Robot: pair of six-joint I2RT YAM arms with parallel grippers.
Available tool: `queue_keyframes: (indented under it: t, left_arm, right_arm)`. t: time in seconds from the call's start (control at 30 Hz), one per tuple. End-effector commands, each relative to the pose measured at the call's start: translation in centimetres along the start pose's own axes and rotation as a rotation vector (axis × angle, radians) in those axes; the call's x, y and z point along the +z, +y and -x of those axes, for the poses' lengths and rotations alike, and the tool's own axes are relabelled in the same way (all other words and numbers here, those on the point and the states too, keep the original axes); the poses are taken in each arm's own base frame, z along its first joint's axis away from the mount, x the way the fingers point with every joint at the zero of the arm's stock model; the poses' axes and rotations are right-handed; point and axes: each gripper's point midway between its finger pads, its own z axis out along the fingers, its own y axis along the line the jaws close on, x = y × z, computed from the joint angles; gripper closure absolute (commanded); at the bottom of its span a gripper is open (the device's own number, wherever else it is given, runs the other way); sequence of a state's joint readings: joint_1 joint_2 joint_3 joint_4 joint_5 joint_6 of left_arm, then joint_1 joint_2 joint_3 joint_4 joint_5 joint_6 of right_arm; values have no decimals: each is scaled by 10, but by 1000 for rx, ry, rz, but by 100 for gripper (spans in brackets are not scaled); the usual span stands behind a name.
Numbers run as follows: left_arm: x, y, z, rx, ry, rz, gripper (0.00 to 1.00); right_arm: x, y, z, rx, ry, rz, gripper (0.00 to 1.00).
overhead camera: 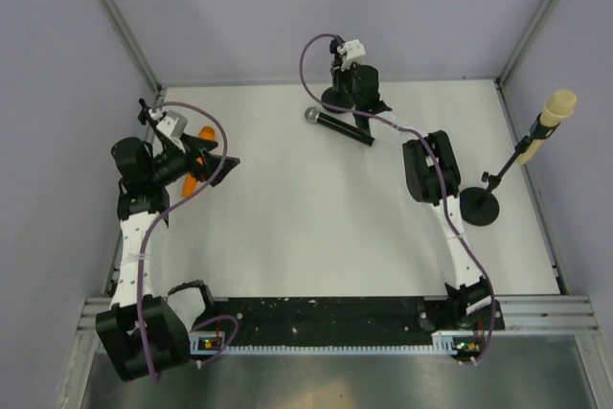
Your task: Remove the microphone from the stand
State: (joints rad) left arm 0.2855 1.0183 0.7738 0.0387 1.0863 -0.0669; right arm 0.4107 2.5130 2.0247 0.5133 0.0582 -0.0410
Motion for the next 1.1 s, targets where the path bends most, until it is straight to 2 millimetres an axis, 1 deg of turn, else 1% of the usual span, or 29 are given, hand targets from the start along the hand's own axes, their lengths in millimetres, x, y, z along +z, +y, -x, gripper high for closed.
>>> queue_keyframes:
  t: [0.0, 0.03, 0.07, 0.23, 0.37, 0.4, 0.5, 0.53, 0.57, 0.6, 0.67, 0.73, 0.77, 0.8, 0.83, 0.87, 0.93, 1.0, 1.03, 1.07]
  left_arm:
    - [-2, -5, 11, 47, -36, -20, 1]
    - [-3, -6, 12, 48, -38, -23, 1]
    - [-3, -7, 12, 48, -40, -23, 1]
    - [-3, -10, 15, 46, -47, -29, 1]
    - [-4, -11, 16, 46, -53, -33, 1]
    - [-3, -12, 16, 44, -53, -36, 1]
    - [-4, -13, 19, 49, -65, -33, 1]
    - [-4, -13, 22, 50, -73, -27, 1]
    - [-4, -12, 24, 50, -80, -21, 1]
    - [-4, -12, 25, 55, -85, -17, 1]
    - [-5, -11, 28, 59, -95, -1, 1]
    - [-6, -13, 31, 66, -104, 7, 1]
    - [-7, -15, 32, 70, -106, 3, 1]
    - [-8, -17, 33, 73, -107, -3, 1]
    - [-8, -20, 34, 74, -108, -13, 1]
    - [-8, -23, 36, 76, -112, -23, 1]
    - [-9, -30, 38, 80, -117, -50, 1]
    - [-10, -31, 43, 81, -128, -43, 1]
    - [-11, -31, 46, 81, -135, -34, 1]
    - [-11, -31, 47, 82, -137, -30, 1]
  right_arm:
    - [5, 6, 67, 7, -156, 26, 45]
    - [4, 9, 64, 6, -144, 40, 37]
    - [3, 9, 62, 5, -135, 42, 32]
    - [-4, 10, 54, -8, -91, 54, 16]
    - [-16, 11, 56, -27, -49, 79, 9]
    - [-20, 7, 62, -30, -44, 73, 9]
    - [-35, -3, 63, -39, -13, 61, 5]
    - [-41, -10, 68, -39, -14, 56, 4]
    - [-48, -13, 65, -35, 1, 59, 1]
    - [-54, -16, 68, -36, 7, 70, 1]
    - [-73, -15, 59, -51, 51, 114, 1]
    - [-93, -15, 57, -71, 78, 129, 1]
    - [-104, -13, 53, -85, 92, 145, 1]
    - [-115, -12, 55, -92, 97, 155, 1]
    - [-127, -11, 48, -100, 118, 165, 1]
    - [-138, -9, 50, -105, 124, 177, 1]
    - [-161, -7, 42, -108, 165, 191, 1]
    - [-181, -7, 39, -112, 202, 200, 1]
    - [-191, -7, 41, -113, 211, 201, 1]
    - [-201, -9, 49, -119, 211, 199, 1]
